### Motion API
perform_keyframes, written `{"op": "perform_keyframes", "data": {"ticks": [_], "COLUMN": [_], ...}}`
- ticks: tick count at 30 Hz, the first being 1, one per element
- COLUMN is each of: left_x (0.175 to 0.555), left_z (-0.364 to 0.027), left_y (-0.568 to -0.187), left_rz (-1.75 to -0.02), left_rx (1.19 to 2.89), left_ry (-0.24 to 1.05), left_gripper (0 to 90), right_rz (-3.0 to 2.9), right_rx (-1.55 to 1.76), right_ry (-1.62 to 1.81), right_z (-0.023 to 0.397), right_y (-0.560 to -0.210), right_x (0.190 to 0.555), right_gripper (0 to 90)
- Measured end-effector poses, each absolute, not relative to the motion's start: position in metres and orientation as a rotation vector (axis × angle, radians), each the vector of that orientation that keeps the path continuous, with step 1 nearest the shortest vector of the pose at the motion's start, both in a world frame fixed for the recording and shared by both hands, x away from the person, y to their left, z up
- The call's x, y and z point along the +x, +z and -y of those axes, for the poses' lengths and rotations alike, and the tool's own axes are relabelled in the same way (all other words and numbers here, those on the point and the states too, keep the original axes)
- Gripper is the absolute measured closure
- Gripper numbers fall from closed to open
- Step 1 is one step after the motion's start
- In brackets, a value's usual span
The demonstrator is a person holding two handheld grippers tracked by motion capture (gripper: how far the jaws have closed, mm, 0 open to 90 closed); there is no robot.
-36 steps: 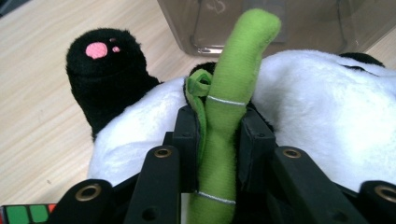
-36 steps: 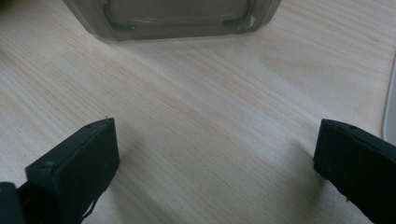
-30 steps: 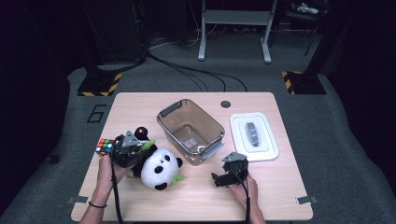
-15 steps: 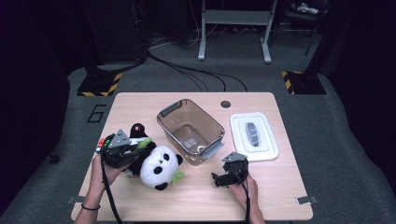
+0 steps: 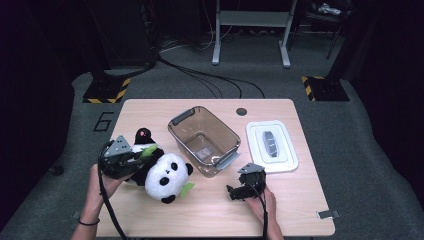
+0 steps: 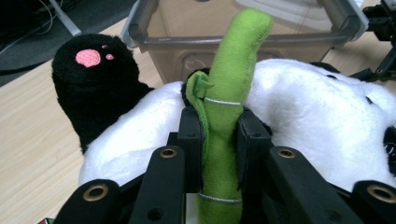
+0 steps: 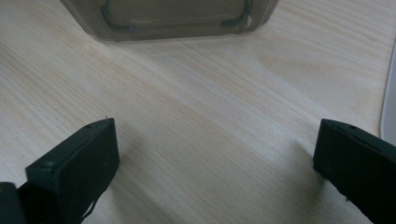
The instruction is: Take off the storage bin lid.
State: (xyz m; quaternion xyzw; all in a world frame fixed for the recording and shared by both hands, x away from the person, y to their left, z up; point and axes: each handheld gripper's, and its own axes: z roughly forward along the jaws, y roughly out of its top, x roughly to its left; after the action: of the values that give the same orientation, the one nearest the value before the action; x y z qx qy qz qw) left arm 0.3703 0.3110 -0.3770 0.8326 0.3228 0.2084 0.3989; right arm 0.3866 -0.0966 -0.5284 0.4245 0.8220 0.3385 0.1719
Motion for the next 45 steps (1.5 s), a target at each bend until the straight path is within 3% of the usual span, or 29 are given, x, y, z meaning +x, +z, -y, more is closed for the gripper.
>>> {"op": "perform_keyframes", "data": {"ticks": [45], "left_x": [0.391], "left_z": [-0.298], "left_y": [-0.297], "left_rz": [-0.67], "left_rx": [2.018], "left_ry": [0.572], "left_gripper": [75.4], "right_rz": [-2.332], "right_rx": [1.205], "right_ry": [0.962], "right_z": [0.097], "right_y": [-0.528], "right_x": [0.386], "right_gripper": [0.0]}}
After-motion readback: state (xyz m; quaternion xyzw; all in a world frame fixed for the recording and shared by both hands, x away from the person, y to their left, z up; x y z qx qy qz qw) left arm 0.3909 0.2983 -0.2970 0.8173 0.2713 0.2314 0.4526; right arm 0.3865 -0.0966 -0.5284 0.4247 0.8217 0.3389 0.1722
